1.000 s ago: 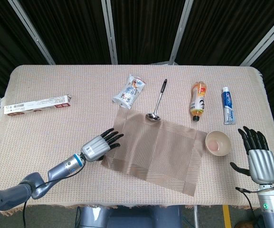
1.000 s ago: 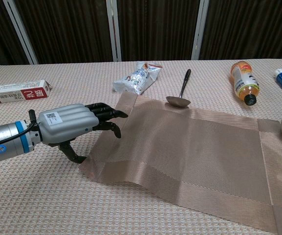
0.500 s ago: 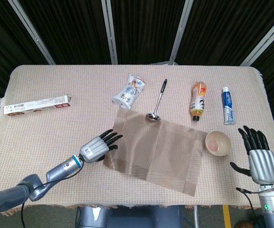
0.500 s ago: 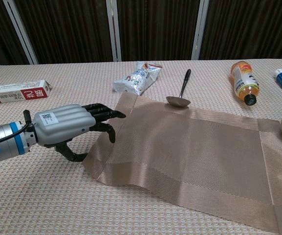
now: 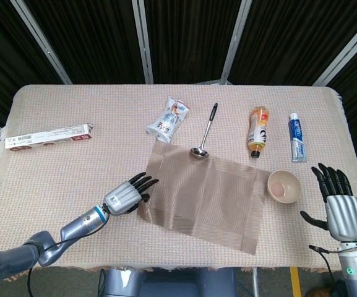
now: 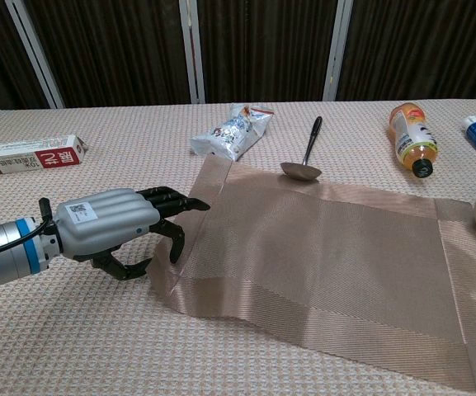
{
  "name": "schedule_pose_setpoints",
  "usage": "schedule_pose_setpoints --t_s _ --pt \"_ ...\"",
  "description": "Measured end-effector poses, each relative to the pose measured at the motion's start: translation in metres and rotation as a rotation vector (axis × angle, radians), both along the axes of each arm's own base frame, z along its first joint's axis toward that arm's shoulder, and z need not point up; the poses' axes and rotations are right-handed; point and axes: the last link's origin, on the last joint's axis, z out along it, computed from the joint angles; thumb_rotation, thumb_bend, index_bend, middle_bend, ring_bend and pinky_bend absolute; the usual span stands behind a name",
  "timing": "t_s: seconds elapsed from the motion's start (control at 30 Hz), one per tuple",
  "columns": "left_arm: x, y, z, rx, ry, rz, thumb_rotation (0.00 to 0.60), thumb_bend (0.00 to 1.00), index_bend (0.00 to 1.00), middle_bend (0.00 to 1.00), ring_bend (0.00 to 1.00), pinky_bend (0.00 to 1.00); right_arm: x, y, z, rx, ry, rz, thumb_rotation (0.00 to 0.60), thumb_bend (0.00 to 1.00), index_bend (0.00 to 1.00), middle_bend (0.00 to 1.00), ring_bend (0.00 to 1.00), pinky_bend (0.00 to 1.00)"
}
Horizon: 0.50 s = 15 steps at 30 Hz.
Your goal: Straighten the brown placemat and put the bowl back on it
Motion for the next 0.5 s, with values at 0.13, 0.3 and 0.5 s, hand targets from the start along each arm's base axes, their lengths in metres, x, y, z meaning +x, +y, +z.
schedule_pose_setpoints --t_s 0.13,0.3,0.5 --pt "-0.0004 -0.0004 -0.0009 -0.001 -0.004 0.007 0.6 0.48 0.57 0.0 0.0 0.0 0.0009 0.0 0.0006 -0.001 -0.006 0.004 0.6 0.0 0.0 0.0 0.0 0.0" --pt "0.0001 -0.0019 -0.0002 0.002 -0.023 0.019 0.6 0.48 0.63 0.0 0.0 0.0 0.0025 0.0009 0.0016 -0.002 -0.011 0.012 0.6 0.0 0.0 0.0 0.0 0.0" --pt "0.0022 -0.0098 0.0052 -0.004 -0.061 0.02 0.6 0.47 0.69 0.0 0.0 0.0 0.0039 0.0024 0.0033 -0.005 -0.015 0.019 0.6 0.0 0.0 0.0 0.0 0.0"
